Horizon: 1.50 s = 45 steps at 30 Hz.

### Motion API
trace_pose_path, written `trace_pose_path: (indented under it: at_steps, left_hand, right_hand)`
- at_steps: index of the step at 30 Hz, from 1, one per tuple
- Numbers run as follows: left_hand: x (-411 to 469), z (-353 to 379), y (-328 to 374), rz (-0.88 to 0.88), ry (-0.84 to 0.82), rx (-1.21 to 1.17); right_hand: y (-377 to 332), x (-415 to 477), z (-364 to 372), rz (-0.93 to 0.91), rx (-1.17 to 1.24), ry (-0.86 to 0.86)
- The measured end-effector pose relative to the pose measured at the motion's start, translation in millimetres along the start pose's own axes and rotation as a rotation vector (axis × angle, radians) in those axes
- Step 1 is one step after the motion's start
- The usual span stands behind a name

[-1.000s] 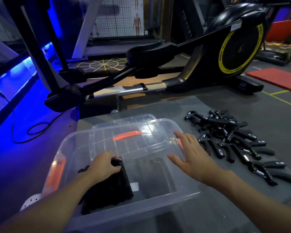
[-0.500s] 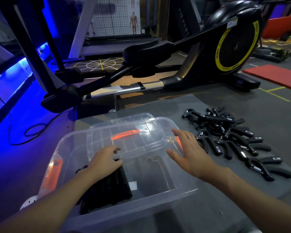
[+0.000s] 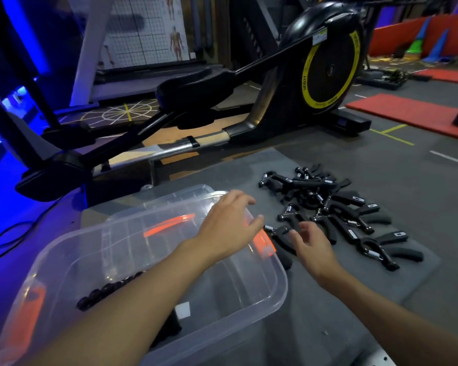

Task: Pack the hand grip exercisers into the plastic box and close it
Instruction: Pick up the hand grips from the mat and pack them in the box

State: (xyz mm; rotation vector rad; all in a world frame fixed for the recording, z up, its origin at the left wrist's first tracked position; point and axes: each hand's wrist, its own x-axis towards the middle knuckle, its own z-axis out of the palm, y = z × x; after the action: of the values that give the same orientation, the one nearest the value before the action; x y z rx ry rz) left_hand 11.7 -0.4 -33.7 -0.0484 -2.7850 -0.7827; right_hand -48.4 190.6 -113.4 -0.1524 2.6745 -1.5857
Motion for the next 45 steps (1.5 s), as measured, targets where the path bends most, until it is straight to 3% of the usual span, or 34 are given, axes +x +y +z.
trace_pose_path:
  at_steps: [4,8,17,27,31,39,45]
  left_hand:
    - [18,26,-5,-0.046,-0.093,0.197]
    - [18,37,-10,-0.021,-0.050,0.359]
    - [21,34,-12,0.007,-0.085,0.373]
    - [19,30,-7,-0.016,-0.112,0.310]
    - [19,29,-6,-0.029,-0.113,0.290]
    - [26,18,3,-0.055,-0.176,0.314]
    - [45,-14,25,-0.127,-0.028,0.045]
  right_hand:
    - [46,18,-3,0.099,-0.172,-0.043]
    - [74,24,14,0.162,-0.214,-0.099]
    - [104,30,40,0.152,-0.308,-0.117]
    - [110,27,54,0.075,-0.256,0.033]
    - [101,25,51,0.006,-0.119,0.026]
    - [50,27,2,-0.155,-0.172,0.083]
    - [-22,19,-38,-0.343,-0.167,0.183]
